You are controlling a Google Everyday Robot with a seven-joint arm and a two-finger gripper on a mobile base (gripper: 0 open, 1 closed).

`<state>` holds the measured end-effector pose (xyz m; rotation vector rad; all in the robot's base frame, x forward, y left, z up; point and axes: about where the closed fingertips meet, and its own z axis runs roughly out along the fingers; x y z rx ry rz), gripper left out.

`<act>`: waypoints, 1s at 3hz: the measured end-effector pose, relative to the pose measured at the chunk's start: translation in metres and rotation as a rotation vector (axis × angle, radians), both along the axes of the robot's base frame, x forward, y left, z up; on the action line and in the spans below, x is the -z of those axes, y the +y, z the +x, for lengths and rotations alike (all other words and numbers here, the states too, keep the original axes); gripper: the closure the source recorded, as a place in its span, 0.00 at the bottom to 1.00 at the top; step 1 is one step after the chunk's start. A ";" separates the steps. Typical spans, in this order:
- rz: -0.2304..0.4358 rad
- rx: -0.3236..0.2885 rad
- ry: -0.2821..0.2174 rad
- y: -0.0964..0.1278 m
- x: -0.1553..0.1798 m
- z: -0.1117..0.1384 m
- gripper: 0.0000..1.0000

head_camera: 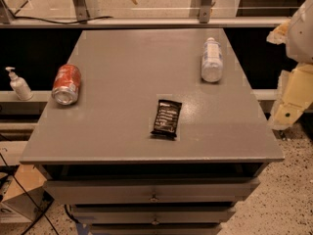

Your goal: Place coke can upright

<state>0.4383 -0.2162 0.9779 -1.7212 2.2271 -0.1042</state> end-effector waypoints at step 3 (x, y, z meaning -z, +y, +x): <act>0.095 0.031 -0.005 0.033 0.000 0.000 0.00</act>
Offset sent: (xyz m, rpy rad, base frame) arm -0.0003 0.0743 -0.0075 0.2109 0.0160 -0.0640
